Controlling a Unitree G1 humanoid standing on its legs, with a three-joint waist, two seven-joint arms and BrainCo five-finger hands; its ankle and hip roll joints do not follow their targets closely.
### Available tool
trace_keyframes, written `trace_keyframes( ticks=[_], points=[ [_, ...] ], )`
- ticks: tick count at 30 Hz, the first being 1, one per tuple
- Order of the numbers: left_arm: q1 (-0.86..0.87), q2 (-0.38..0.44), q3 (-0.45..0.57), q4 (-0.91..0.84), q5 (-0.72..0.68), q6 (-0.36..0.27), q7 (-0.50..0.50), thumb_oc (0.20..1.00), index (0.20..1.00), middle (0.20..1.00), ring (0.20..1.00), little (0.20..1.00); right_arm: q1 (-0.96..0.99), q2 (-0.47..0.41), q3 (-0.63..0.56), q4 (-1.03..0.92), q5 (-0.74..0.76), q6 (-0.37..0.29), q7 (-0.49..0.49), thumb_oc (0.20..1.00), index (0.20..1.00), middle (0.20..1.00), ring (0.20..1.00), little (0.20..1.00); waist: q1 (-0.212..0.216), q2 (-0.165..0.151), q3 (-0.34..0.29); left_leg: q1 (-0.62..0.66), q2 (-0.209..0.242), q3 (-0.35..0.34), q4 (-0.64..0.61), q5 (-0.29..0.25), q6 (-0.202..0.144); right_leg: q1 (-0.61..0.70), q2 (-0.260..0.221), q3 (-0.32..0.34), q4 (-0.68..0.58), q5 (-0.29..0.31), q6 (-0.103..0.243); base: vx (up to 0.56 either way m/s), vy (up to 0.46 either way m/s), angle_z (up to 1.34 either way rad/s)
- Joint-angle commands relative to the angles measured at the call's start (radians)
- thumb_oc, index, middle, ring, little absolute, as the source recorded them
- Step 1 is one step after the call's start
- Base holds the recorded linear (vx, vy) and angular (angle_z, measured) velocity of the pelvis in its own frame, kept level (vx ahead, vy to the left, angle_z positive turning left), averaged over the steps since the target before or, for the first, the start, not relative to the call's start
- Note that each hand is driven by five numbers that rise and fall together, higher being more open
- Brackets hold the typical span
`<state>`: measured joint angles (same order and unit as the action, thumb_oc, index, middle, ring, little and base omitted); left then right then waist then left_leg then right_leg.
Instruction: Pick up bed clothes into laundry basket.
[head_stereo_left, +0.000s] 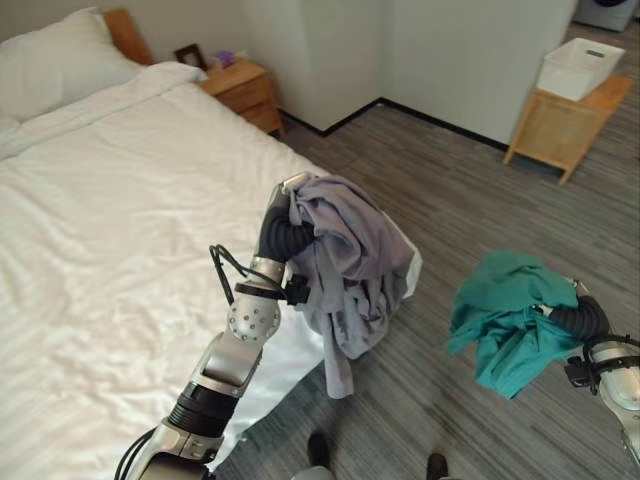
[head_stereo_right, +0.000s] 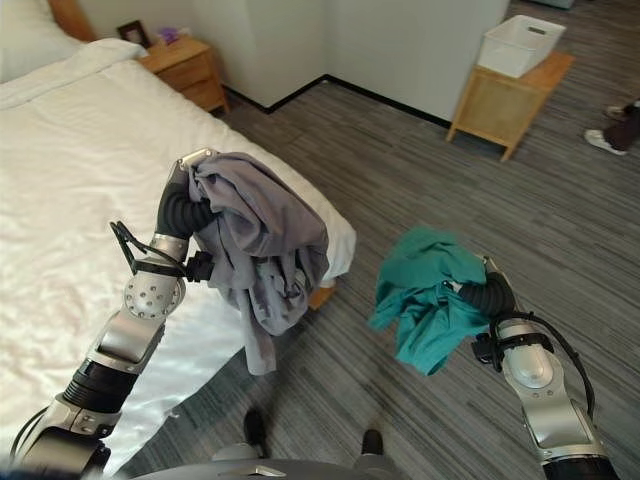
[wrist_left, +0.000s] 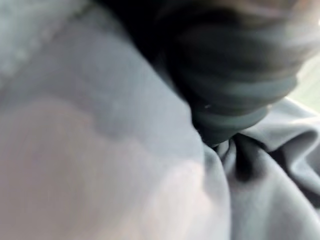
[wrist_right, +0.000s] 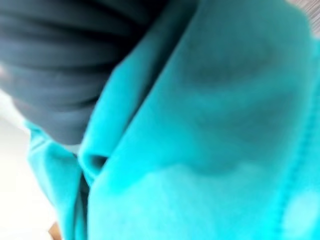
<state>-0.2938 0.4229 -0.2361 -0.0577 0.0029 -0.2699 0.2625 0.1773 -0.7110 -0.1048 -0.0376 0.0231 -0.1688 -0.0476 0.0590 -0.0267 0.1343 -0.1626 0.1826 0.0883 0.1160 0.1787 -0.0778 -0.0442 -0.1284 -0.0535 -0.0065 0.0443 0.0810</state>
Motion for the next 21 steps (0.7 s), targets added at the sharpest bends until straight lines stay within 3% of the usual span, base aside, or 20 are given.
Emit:
trace_keyframes(
  ticks=[1,3,5,6,7,10,12,13,14,15,16,17,18,20,21],
  points=[
    [-0.04,0.04,0.008,-0.029,-0.031,-0.049,-0.019,0.2,0.2,0.2,0.2,0.2,-0.145,-0.128,-0.071,-0.108,0.041,-0.087,-0.025,0.2,0.2,0.2,0.2,0.2,0.034,0.008,0.061,-0.057,-0.212,-0.069,-0.027,-0.141,0.054,0.108,0.091,-0.023,-0.081,-0.091,0.014,0.22,-0.174,-1.43],
    [-0.018,0.038,0.001,-0.017,-0.043,-0.041,-0.025,0.2,0.2,0.2,0.2,0.2,-0.198,-0.154,-0.044,-0.101,0.037,-0.085,-0.037,0.2,0.2,0.2,0.2,0.2,0.045,0.024,0.054,-0.1,-0.25,-0.035,-0.042,-0.113,0.071,0.124,0.114,0.012,-0.081,-0.103,0.005,0.28,-0.112,-1.29],
    [-0.017,0.031,-0.022,0.003,-0.049,-0.031,-0.025,0.2,0.2,0.2,0.2,0.2,-0.313,-0.151,0.053,-0.053,0.026,-0.069,-0.061,0.2,0.2,0.2,0.2,0.2,0.087,0.038,0.048,-0.163,-0.292,-0.025,-0.057,-0.069,0.075,0.155,0.151,0.05,-0.081,-0.118,-0.005,0.25,-0.099,-1.75],
    [-0.018,0.033,-0.015,0.005,-0.049,-0.032,-0.024,0.2,0.2,0.2,0.2,0.2,-0.335,-0.152,0.071,-0.039,0.024,-0.071,-0.066,0.2,0.2,0.2,0.2,0.2,0.088,0.033,0.049,-0.161,-0.292,-0.015,-0.058,-0.072,0.076,0.153,0.147,0.059,-0.081,-0.12,-0.004,0.58,-0.181,-2.0],
    [-0.001,0.033,-0.015,0.008,-0.057,-0.019,-0.013,0.2,0.2,0.2,0.2,0.2,-0.418,-0.126,0.148,-0.028,0.0,-0.048,-0.075,0.2,0.2,0.2,0.2,0.2,0.159,0.031,0.053,-0.241,-0.313,-0.035,-0.086,-0.006,0.066,0.231,0.205,0.157,-0.081,-0.153,-0.026,0.48,-0.119,-1.09],
    [-0.004,0.031,-0.014,0.016,-0.059,-0.011,-0.004,0.2,0.2,0.2,0.2,0.2,-0.468,-0.105,0.204,0.004,-0.007,-0.037,-0.078,0.2,0.2,0.2,0.2,0.2,0.204,0.007,0.05,-0.251,-0.303,-0.043,-0.099,0.006,0.079,0.282,0.199,0.212,-0.081,-0.168,-0.025,0.47,-0.093,-0.97],
    [-0.002,0.034,-0.018,0.024,-0.053,0.003,0.001,0.2,0.2,0.2,0.2,0.2,-0.47,-0.095,0.233,0.039,-0.016,-0.031,-0.074,0.2,0.2,0.2,0.2,0.2,0.221,-0.032,0.031,-0.234,-0.293,-0.062,-0.115,0.013,0.108,0.314,0.187,0.231,-0.046,-0.145,-0.018,0.6,-0.072,-0.9],
    [-0.001,0.041,-0.023,0.026,-0.048,0.004,0.002,0.2,0.2,0.2,0.2,0.2,-0.463,-0.087,0.235,0.056,-0.023,-0.034,-0.076,0.2,0.2,0.2,0.2,0.2,0.224,-0.067,0.024,-0.222,-0.299,-0.054,-0.118,0.011,0.116,0.314,0.173,0.229,0.012,-0.111,-0.001,0.52,-0.057,-0.58],
    [-0.002,0.046,-0.024,0.025,-0.043,0.005,0.004,0.2,0.2,0.2,0.2,0.2,-0.453,-0.079,0.232,0.057,-0.029,-0.031,-0.077,0.2,0.2,0.2,0.2,0.2,0.225,-0.085,0.017,-0.201,-0.298,-0.048,-0.122,0.004,0.122,0.302,0.17,0.221,0.052,-0.081,0.021,0.3,-0.044,-0.46],
    [-0.002,0.046,-0.024,0.025,-0.043,0.005,0.004,0.2,0.2,0.2,0.2,0.2,-0.452,-0.079,0.231,0.057,-0.029,-0.031,-0.077,0.2,0.2,0.2,0.2,0.2,0.226,-0.085,0.017,-0.201,-0.298,-0.047,-0.123,0.004,0.122,0.301,0.169,0.221,0.053,-0.082,0.021,0.38,-0.098,-0.49],
    [-0.014,0.05,-0.035,0.03,-0.037,0.012,0.007,0.2,0.2,0.2,0.2,0.2,-0.435,-0.068,0.224,0.074,-0.049,-0.028,-0.078,0.2,0.2,0.2,0.2,0.2,0.212,-0.129,0.01,-0.137,-0.308,-0.027,-0.133,-0.022,0.142,0.265,0.155,0.182,0.218,0.039,0.137,0.42,-0.123,-0.48],
    [-0.019,0.051,-0.039,0.031,-0.029,0.021,0.011,0.2,0.2,0.2,0.2,0.2,-0.431,-0.067,0.213,0.071,-0.062,-0.018,-0.076,0.2,0.2,0.2,0.2,0.2,0.201,-0.124,0.01,-0.099,-0.289,-0.03,-0.138,-0.032,0.145,0.219,0.156,0.169,0.321,0.104,0.181,0.58,-0.176,-0.32],
    [-0.033,0.054,-0.05,0.035,-0.019,0.026,0.015,0.2,0.2,0.2,0.2,0.2,-0.427,-0.065,0.202,0.068,-0.069,-0.018,-0.079,0.2,0.2,0.2,0.2,0.2,0.184,-0.103,0.007,-0.061,-0.255,-0.04,-0.144,-0.037,0.14,0.188,0.179,0.151,0.412,0.172,0.181,0.46,-0.06,0.03],
    [-0.075,0.052,-0.075,0.048,-0.007,0.031,0.021,0.2,0.2,0.2,0.2,0.2,-0.426,-0.06,0.186,0.068,-0.084,-0.014,-0.086,0.2,0.2,0.2,0.2,0.2,0.129,-0.057,0.019,0.039,-0.225,-0.084,-0.18,-0.071,0.142,0.056,0.173,0.076,0.575,0.129,0.181,0.43,0.017,0.1],
    [-0.098,0.052,-0.081,0.053,-0.007,0.032,0.022,0.2,0.2,0.2,0.2,0.2,-0.43,-0.054,0.18,0.073,-0.086,-0.01,-0.097,0.2,0.2,0.2,0.2,0.2,0.108,-0.033,0.025,0.065,-0.209,-0.104,-0.188,-0.075,0.141,0.005,0.148,0.036,0.584,0.112,0.181,0.38,0.036,0.32]
  ],
)
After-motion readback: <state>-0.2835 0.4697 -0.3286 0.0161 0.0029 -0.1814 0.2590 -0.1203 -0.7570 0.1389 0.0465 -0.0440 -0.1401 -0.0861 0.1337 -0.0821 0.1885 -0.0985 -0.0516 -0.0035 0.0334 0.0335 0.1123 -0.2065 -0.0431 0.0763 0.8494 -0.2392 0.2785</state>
